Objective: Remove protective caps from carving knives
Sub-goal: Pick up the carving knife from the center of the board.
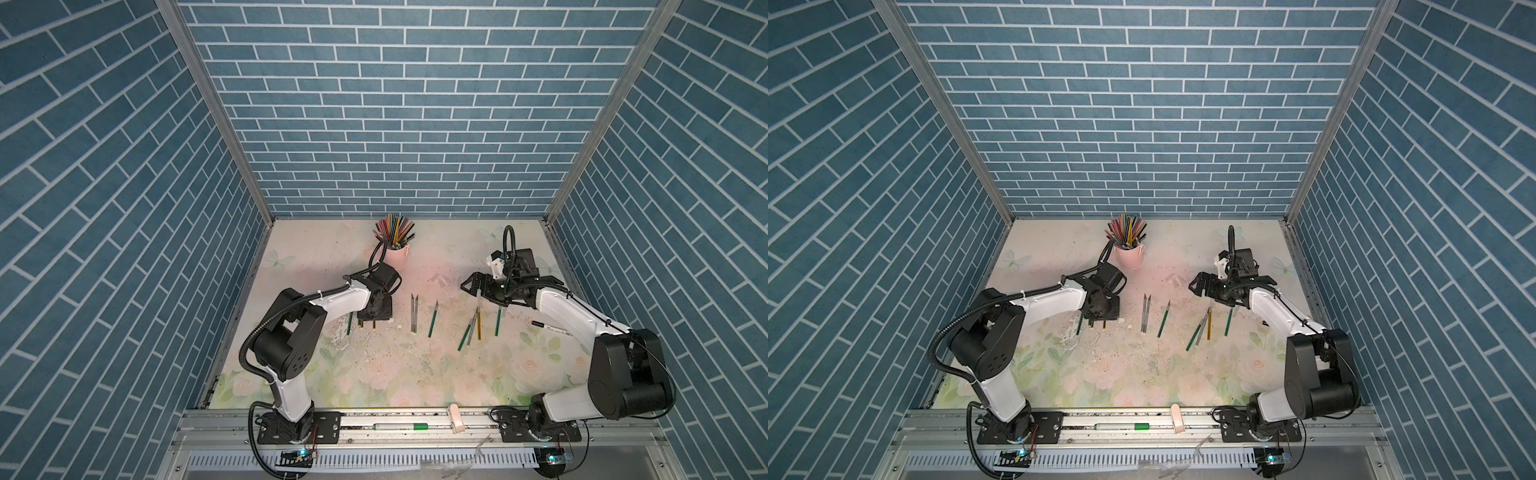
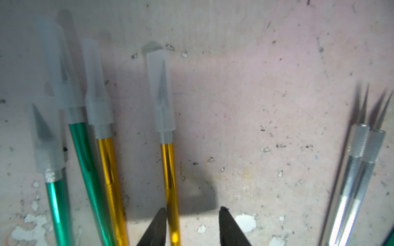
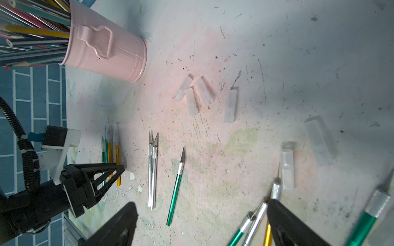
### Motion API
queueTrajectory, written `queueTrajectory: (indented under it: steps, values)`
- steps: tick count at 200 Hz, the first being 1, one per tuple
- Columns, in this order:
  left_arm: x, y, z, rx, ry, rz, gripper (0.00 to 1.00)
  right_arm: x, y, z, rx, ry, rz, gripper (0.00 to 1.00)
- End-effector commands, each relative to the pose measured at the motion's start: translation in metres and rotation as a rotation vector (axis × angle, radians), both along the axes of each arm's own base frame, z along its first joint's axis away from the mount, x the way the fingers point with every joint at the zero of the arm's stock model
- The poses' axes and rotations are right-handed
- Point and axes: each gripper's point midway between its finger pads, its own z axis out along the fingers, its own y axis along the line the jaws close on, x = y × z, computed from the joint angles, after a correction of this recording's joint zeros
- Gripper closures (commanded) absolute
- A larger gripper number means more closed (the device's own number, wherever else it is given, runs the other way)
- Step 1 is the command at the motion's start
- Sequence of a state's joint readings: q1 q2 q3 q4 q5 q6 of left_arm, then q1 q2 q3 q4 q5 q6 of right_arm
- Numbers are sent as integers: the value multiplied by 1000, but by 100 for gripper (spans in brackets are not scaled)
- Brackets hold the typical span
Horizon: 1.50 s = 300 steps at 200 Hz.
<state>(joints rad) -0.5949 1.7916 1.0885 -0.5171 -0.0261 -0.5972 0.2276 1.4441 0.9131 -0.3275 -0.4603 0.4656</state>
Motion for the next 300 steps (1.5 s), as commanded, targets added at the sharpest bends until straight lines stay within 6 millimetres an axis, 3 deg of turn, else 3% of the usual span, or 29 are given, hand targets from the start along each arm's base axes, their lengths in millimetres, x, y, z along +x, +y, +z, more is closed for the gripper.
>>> queueTrajectory:
  steps: [1, 64, 146, 194, 251, 300]
  values:
    - [-3, 13, -9, 53, 20, 19, 59, -2, 0, -1, 5, 1, 13, 4]
    - [-7, 22, -14, 106, 39, 25, 60, -1, 0, -2, 6, 3, 13, 4]
    - [-17, 25, -35, 103, 74, 36, 75, -4, -2, -2, 10, 2, 6, 4]
    - [-19, 23, -37, 90, 78, 31, 84, -6, -2, -3, 34, 10, -8, 4]
    - [-13, 9, -5, 2, 23, 16, 89, -5, -4, 4, 25, 2, -13, 4]
    - [-5, -35, 49, -112, -50, -71, 89, 2, 5, 14, 58, -5, 15, 6]
